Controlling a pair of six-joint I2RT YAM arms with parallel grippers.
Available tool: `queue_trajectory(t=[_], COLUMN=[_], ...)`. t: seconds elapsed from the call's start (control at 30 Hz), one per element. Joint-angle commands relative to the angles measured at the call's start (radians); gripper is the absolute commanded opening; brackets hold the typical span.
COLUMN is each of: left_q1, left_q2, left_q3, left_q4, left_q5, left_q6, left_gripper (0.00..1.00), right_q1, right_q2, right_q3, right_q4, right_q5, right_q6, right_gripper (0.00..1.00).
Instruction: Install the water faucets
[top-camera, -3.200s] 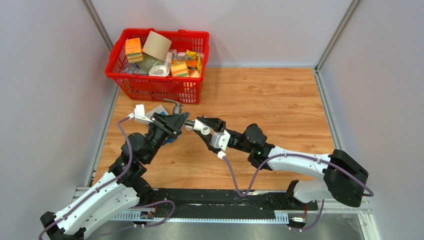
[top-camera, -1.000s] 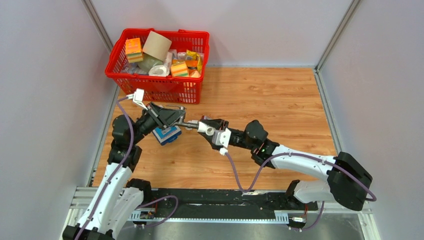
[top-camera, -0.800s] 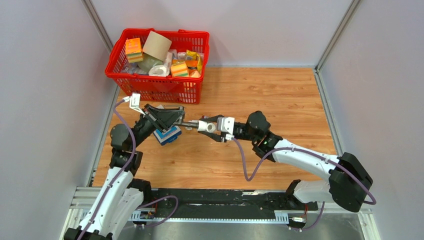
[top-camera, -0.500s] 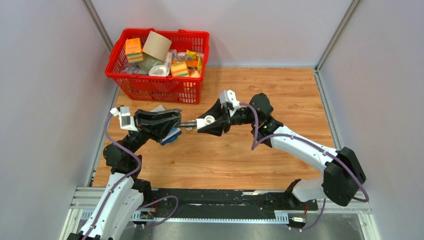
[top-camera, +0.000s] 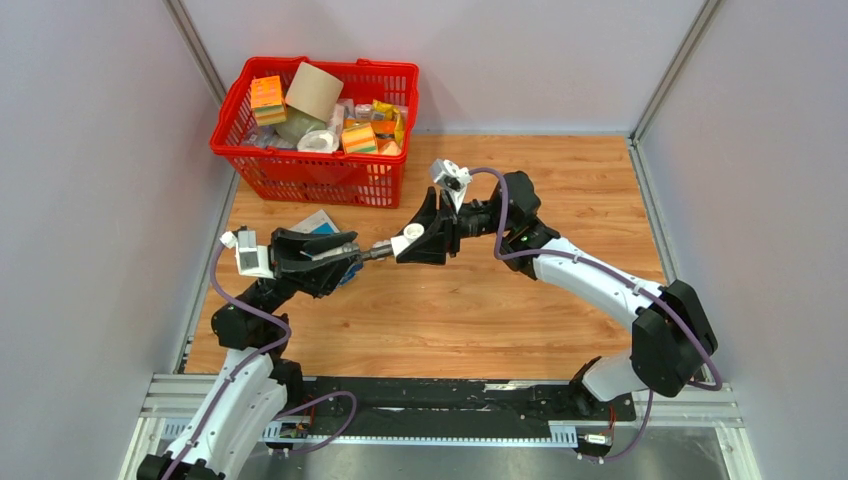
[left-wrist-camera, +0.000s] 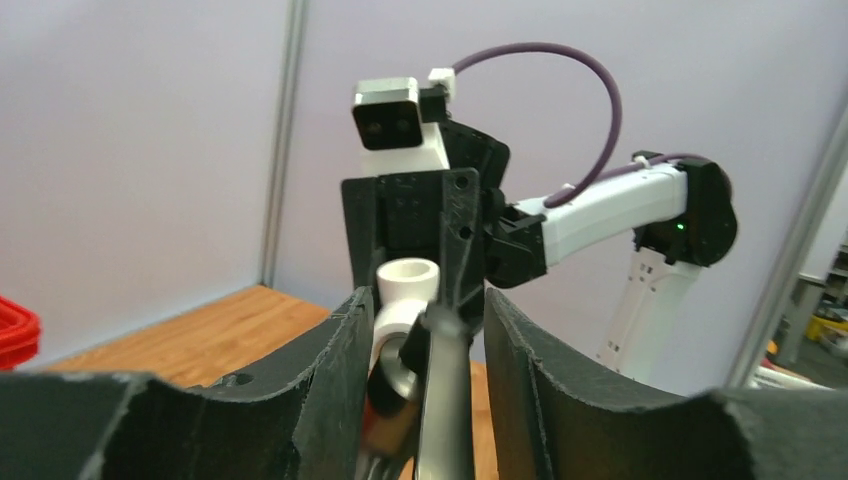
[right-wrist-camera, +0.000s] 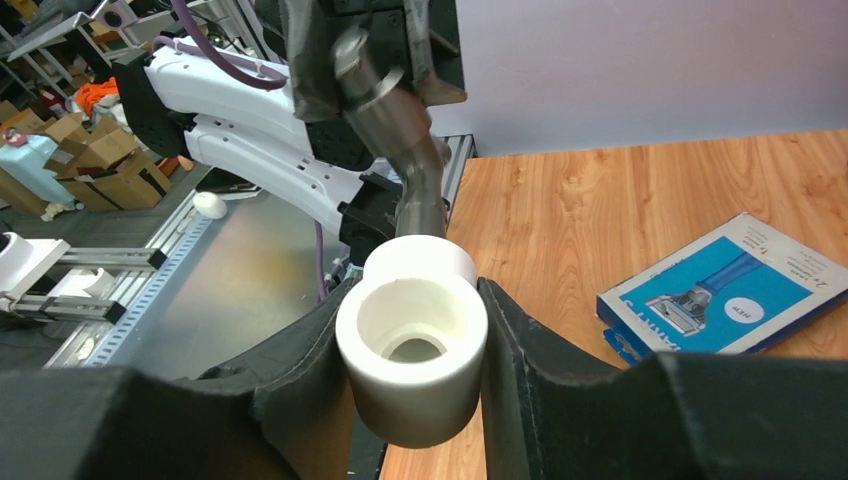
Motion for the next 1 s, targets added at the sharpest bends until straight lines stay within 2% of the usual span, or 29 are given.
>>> queue_trajectory(t=[0.0,0.23,0.4,0.6,0.8,0.97], left_q1=[-0.005,-0.005,-0.004,-0.005,-0.005,-0.005], left_q2=[-0.002,0.003,-0.013,-0.080,-0.125,-0.112], left_q3=[0.024,0.040,0.040,0.058,0.032,-0.003], left_q4=[0.035,-0.041,-0.130,-0.328,-0.310,-0.230], left_q5=[0.123,0.171,0.195,0.053,0.105,0.138], left_q6=[-0.060,-0.051,0.049,0.112,0.225,0.260], left_gripper=[0.53,0.56,0.55,0.58,0.58,0.50], right_q1=[-0.010,-0.010,-0.011,-0.019,-0.029,-0.028], right_q2=[-0.040,-0.047,-0.034,-0.040,0.008,0.009], right_q3=[0.018,0.023,0.043,0.041,0.046,0.048], right_q4=[0.031,0.033,0.045,0.040,0.160,0.174], right_q5=[0.021,0.008,-0.004,0.019,-0.019,-0.013], right_q6=[-0.036,-0.037,0.029,0.039,0.213,0.240], right_gripper=[0.00,0.00,0.00,0.00,0.00,0.00])
